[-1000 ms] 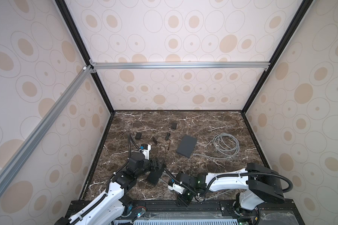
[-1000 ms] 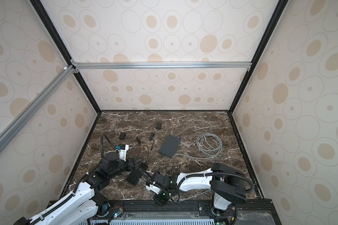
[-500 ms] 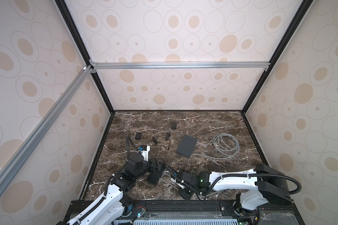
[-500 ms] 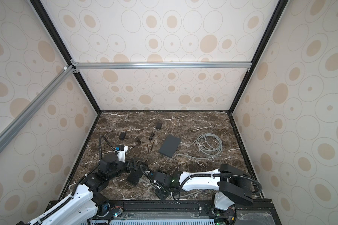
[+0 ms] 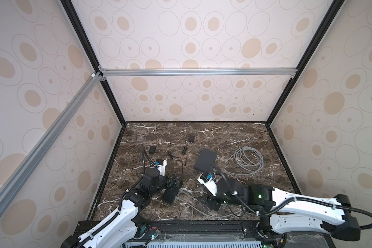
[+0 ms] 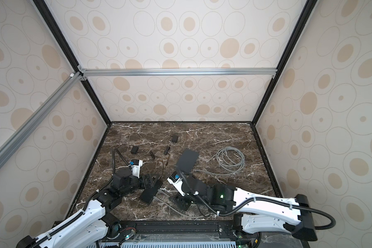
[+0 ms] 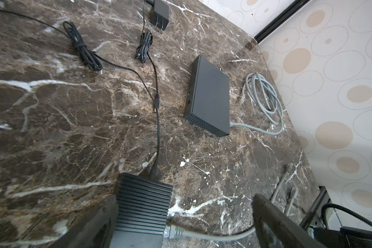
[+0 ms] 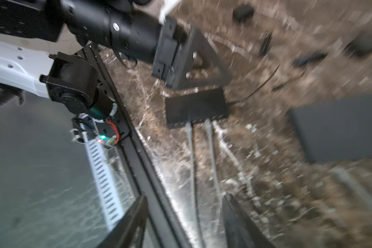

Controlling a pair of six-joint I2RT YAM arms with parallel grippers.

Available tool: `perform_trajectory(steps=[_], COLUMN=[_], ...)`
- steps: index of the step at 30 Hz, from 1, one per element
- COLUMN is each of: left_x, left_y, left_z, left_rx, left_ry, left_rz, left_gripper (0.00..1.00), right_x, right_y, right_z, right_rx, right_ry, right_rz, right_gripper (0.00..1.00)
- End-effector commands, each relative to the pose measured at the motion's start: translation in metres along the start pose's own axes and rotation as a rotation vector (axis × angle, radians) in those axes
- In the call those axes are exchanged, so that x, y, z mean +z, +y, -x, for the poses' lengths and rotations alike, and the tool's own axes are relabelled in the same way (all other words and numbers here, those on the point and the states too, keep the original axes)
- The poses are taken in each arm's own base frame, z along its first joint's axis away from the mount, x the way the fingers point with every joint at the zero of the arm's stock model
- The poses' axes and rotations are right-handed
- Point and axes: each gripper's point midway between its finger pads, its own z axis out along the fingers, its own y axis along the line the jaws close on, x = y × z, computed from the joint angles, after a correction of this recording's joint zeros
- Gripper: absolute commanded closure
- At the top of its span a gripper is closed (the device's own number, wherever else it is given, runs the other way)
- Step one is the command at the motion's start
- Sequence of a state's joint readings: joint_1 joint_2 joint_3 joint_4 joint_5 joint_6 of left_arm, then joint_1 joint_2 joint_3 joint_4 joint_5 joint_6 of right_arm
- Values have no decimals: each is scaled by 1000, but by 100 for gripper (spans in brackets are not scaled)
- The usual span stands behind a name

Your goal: Insert the plug into the switch port

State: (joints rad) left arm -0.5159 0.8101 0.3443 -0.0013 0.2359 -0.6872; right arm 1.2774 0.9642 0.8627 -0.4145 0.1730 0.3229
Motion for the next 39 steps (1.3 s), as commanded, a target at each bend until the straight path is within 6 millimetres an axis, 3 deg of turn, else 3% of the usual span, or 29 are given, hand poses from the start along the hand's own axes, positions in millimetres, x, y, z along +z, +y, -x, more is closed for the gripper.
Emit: perform_trajectory(steps=[1, 4, 8, 13, 19, 26, 33, 39], left_x=[-2, -9, -20, -24, -15, -8, 1, 7], left_y=[-9, -21, -34, -43, -42, -42, -43, -50], left_z=[28, 43, 72, 108, 127, 140, 151, 146], left_rx=[26, 28, 94, 143, 170, 171, 162, 216], left_ry=[-92, -175, -296, -430, -486, -539, -602, -649], left_rz=[-8, -70, -89, -71, -29, -14, -28, -109], left_gripper=[2, 2, 2, 3, 3, 2, 2, 2], right_x=[-20, -39, -45, -19, 2, 11, -2, 4], right_y=[-54, -94, -137, -172, -214, -232, -258, -256], right_z=[3, -5, -23, -56, -92, -110, -127, -127], right_rx=[37, 96, 124, 285, 514, 423, 451, 460], right_ry=[-142, -235, -206, -66, 25, 53, 32, 61], right_rz=[-243, -412, -569, -578, -570, -641, -830, -810], right_gripper=[0, 0, 0, 0, 0, 0, 0, 0])
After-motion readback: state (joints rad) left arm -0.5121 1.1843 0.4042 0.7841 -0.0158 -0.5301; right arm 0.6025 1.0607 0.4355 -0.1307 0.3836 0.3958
